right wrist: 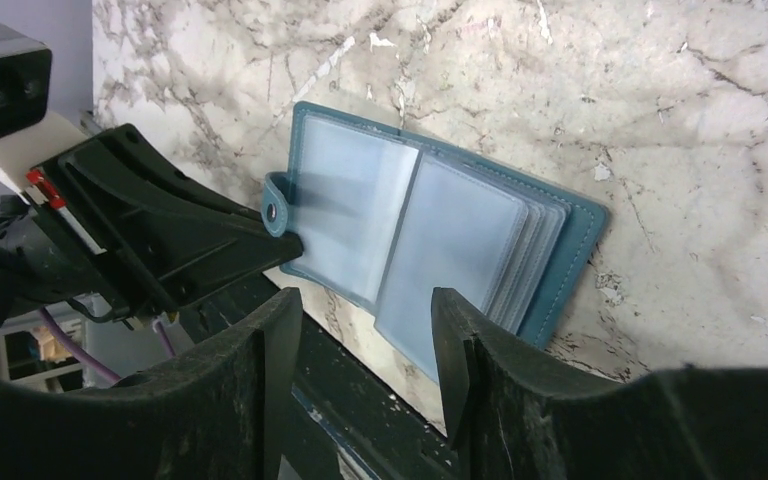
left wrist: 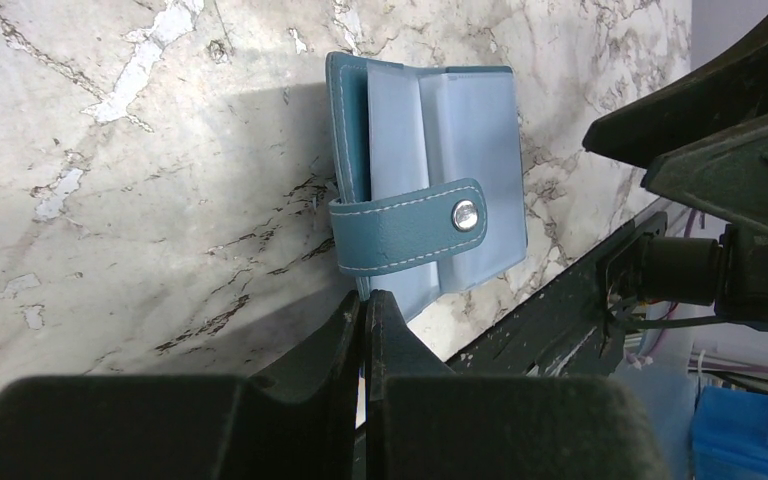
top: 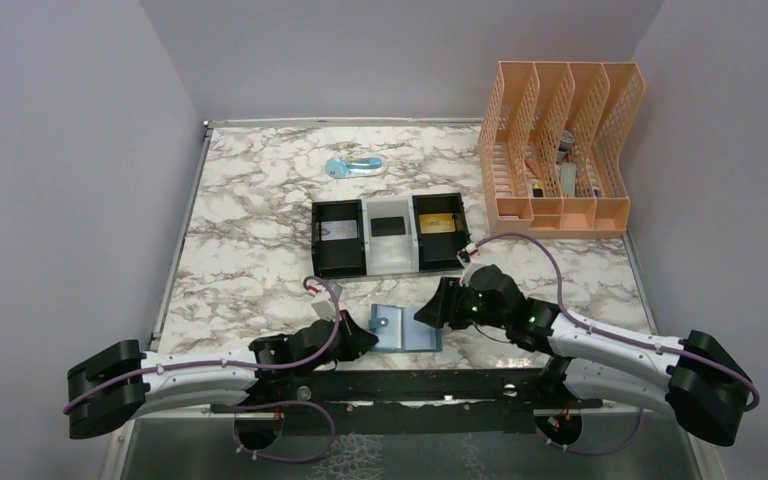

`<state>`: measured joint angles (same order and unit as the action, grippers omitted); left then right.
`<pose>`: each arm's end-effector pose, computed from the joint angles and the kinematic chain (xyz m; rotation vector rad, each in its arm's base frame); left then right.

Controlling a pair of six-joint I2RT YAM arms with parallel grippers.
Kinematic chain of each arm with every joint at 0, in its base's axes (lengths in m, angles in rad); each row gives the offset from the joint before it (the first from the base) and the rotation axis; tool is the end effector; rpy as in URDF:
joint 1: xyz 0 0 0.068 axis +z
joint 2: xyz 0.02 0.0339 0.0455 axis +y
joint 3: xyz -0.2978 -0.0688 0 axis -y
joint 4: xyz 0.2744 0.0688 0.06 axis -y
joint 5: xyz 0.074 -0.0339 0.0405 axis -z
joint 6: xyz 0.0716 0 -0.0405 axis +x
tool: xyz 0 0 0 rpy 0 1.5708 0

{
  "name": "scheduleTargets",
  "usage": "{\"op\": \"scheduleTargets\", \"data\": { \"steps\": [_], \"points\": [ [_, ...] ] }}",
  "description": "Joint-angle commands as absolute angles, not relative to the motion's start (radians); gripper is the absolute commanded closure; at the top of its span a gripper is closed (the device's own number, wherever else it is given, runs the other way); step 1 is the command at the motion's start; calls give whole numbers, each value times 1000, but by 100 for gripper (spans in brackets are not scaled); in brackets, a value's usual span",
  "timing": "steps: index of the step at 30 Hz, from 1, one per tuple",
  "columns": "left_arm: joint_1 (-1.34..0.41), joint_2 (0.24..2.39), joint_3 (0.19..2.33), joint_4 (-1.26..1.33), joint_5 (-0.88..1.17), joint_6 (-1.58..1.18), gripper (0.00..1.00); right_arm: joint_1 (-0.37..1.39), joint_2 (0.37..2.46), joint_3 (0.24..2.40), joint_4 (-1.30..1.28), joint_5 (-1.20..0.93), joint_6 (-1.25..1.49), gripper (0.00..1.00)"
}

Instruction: Take the credit cards out of the card holder

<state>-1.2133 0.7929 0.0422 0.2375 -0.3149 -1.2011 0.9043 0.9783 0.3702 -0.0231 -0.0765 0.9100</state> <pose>0.0825 -0.1574 0.1126 -0.1958 2.2606 -1.1063 0.1382 0.1846 0.1672 -0.0402 2.4238 1.0265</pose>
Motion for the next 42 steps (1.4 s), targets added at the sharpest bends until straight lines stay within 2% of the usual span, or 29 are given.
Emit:
{"op": "scheduleTargets", "data": {
  "steps": [1, 8, 25, 32, 36, 42],
  "points": [
    [-1222, 792, 52, 236, -342, -1212, 100, 910, 1027, 338, 72, -146, 911, 49],
    [-1223, 796, 51, 236, -342, -1218, 100, 909, 1167, 375, 75, -167, 909, 50],
    [-1225, 816, 59, 236, -345, -1217, 100, 910, 1163, 358, 185, -266, 906, 51],
    [-1225, 803, 51, 236, -345, -1219, 100, 910, 1102, 405, -22, -91, 899, 51],
    [-1226, 801, 49, 236, -346, -1221, 100, 910, 1077, 384, -23, -81, 905, 50],
    [-1226, 801, 49, 237, -345, -1221, 100, 910, 1162, 381, 29, -121, 905, 50]
  ]
}}
